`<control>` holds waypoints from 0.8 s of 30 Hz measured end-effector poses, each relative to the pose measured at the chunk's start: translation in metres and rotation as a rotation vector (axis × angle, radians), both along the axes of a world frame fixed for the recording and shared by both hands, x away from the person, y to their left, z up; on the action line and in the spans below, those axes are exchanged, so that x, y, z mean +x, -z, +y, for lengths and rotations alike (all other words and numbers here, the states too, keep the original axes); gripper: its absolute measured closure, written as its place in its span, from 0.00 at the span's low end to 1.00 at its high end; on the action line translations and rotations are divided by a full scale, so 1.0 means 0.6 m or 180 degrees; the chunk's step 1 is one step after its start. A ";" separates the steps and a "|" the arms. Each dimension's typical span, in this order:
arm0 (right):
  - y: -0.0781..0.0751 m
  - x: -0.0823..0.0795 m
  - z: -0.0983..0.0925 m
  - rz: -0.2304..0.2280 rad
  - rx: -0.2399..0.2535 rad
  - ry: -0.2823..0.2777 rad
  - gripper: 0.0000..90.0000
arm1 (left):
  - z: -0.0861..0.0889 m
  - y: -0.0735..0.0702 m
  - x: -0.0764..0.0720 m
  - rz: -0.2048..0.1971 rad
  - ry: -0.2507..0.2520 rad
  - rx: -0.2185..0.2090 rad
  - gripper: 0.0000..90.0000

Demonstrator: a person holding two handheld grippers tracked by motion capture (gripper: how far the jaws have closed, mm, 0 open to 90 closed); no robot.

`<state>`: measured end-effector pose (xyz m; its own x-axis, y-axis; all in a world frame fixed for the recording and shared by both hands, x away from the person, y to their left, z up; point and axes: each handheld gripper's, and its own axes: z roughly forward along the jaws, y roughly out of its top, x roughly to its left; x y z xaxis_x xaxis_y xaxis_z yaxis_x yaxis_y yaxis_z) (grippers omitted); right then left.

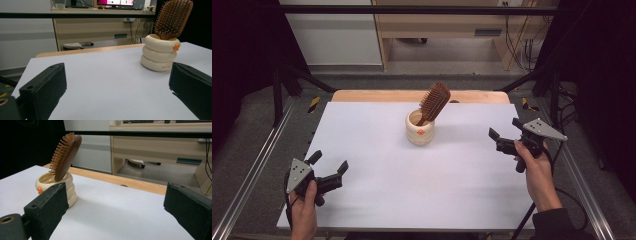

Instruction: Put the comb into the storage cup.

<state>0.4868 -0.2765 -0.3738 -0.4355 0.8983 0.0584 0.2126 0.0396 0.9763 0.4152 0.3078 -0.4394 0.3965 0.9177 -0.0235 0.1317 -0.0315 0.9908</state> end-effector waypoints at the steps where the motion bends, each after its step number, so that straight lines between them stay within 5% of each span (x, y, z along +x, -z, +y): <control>1: 0.005 -0.005 -0.006 -0.0001 0.0019 0.0015 0.06 | 0.000 0.000 0.000 -0.0001 0.0003 -0.0001 0.02; 12: 0.027 -0.026 -0.028 0.0004 0.0074 0.0071 0.06 | 0.002 -0.001 -0.001 -0.0010 0.0011 -0.0014 0.02; 24: 0.024 -0.045 -0.045 -0.0019 0.0116 0.0112 0.06 | 0.003 -0.001 -0.002 -0.0010 0.0013 -0.0025 0.02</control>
<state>0.4599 -0.3038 -0.3879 -0.4040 0.9104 0.0889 0.2076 -0.0034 0.9782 0.4140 0.3096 -0.4385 0.4002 0.9160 -0.0296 0.1286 -0.0242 0.9914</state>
